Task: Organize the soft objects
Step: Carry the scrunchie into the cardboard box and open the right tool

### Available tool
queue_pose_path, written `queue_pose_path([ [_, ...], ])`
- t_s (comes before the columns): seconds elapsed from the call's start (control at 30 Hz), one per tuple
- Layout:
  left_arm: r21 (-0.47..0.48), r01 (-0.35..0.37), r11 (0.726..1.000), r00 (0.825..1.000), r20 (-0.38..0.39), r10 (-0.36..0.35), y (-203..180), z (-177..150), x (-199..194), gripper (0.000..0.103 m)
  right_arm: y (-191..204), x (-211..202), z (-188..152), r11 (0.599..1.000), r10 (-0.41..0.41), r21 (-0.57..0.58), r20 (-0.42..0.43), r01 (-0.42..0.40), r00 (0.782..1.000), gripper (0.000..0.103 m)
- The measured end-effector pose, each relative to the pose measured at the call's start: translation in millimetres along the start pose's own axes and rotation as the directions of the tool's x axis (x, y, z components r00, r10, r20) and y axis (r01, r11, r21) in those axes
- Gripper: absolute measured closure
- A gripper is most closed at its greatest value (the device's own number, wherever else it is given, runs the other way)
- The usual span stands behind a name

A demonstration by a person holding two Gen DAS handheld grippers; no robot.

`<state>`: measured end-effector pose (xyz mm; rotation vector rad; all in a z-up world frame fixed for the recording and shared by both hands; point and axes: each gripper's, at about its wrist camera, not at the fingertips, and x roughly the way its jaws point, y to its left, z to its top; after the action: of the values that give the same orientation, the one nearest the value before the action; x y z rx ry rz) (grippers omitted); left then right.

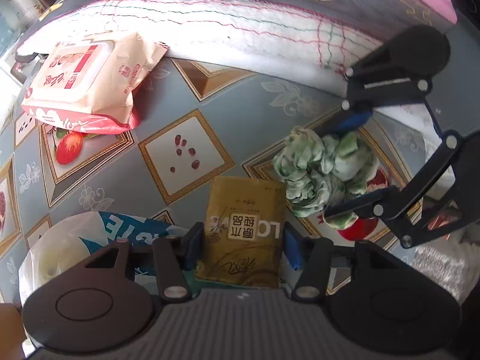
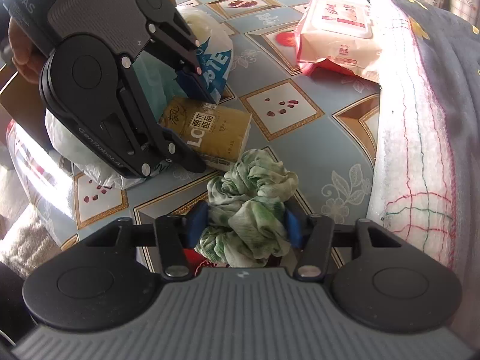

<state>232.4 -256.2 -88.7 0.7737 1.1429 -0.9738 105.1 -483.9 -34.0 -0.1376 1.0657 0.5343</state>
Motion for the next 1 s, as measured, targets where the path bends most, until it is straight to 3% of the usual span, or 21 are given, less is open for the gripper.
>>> queue_pose_path([
  [0.1,-0.022,-0.01,1.0,0.999,0.037,0.01,2,0,-5,0.049,-4,-4,0,0.999,0.006,0.047,0.012,-0.007,1.0,0.071],
  [0.2,-0.048,-0.014,0.999,0.997,0.078,0.018,2,1,-17,0.049,-6,-12,1,0.998,-0.014,0.069,0.035,0.012,0.999,0.076],
  [0.4,-0.124,-0.037,0.992,0.985,0.165,0.058,1,0,-53,0.049,-3,-44,6,0.994,-0.055,0.104,0.098,0.045,0.994,0.077],
  [0.6,-0.264,-0.077,0.961,0.955,0.259,0.148,3,-27,-118,0.049,21,-88,30,0.995,-0.063,0.083,0.21,0.046,0.976,0.077],
  [0.73,-0.433,-0.107,0.895,0.932,0.27,0.242,14,-71,-170,0.049,52,-109,55,1.0,-0.012,0.03,0.293,0.004,0.956,0.077],
  [0.83,-0.537,-0.102,0.837,0.904,0.302,0.303,16,-116,-205,0.049,80,-113,75,0.998,0.059,-0.015,0.331,-0.058,0.942,0.077],
  [1.0,-0.715,-0.146,0.683,0.852,0.26,0.454,20,-200,-242,0.049,133,-106,114,0.98,0.196,-0.092,0.341,-0.174,0.919,0.077],
])
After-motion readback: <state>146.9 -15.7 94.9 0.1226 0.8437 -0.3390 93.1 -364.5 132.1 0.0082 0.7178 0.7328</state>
